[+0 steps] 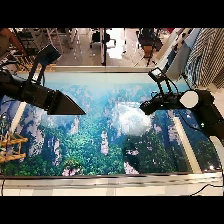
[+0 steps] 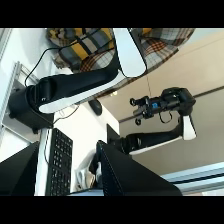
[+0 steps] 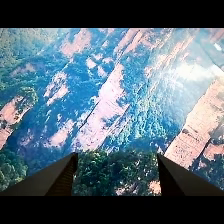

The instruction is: Fold the clothes and pants, and hang the long-sleeved shirts on hangers.

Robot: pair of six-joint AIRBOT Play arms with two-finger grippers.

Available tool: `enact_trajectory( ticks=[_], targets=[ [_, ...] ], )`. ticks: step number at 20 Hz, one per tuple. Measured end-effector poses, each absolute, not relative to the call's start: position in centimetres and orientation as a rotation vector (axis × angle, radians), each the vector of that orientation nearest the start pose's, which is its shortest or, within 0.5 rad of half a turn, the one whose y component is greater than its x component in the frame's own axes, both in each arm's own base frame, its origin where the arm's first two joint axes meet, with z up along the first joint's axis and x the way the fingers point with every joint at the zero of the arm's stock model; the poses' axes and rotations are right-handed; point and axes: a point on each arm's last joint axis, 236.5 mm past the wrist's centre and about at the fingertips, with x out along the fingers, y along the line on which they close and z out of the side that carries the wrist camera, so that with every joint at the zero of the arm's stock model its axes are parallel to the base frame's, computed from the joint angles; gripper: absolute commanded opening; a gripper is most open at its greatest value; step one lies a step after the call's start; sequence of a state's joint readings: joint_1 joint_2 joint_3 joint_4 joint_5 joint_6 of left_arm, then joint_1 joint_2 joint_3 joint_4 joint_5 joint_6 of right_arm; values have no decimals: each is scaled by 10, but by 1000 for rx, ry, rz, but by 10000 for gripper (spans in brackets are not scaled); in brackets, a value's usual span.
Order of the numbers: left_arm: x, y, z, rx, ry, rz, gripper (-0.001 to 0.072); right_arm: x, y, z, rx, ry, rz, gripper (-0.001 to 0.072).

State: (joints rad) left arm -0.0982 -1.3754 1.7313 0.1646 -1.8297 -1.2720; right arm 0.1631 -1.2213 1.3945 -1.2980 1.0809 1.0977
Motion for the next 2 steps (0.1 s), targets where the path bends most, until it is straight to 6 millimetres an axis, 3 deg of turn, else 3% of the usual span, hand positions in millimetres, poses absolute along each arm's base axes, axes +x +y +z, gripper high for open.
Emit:
enact_trajectory(
  ticks=[2],
  targets=[
    [256,-252,310,-444,1012,-1579,395,425,127,141,-280,823,525,578]
  ],
)
